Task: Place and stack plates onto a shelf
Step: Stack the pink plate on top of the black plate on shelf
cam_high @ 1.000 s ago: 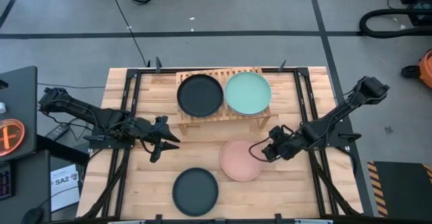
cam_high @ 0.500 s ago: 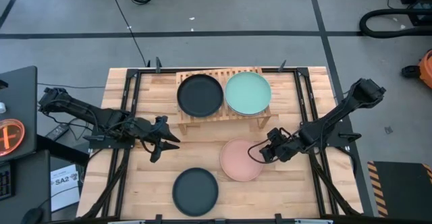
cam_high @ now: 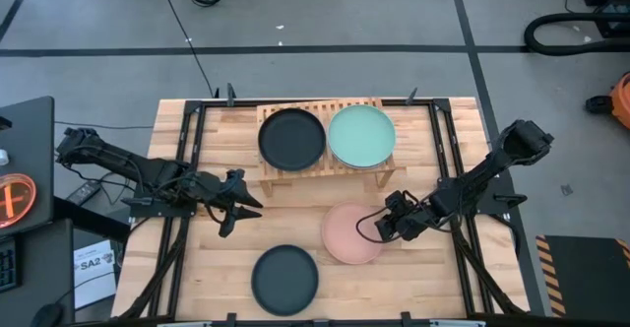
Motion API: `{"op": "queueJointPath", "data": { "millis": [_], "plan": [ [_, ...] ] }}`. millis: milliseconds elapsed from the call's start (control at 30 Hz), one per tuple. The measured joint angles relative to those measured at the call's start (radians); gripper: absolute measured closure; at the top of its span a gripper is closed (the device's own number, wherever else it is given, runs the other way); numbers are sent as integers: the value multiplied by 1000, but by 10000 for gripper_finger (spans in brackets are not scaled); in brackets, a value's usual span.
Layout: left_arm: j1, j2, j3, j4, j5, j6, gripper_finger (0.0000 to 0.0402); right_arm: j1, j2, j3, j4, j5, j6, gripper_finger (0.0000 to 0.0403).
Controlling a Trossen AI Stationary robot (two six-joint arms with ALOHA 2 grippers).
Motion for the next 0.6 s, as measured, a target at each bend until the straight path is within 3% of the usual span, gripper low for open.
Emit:
{"op": "queueJointPath", "data": {
  "millis": [233,600],
  "plan": [
    [0,0,0,0,0,0,273,0,-6,1,8,-7,8,383],
    [0,0,0,0,0,1,273,0,-74,46,-14,-6,-83,382]
  ]
}}
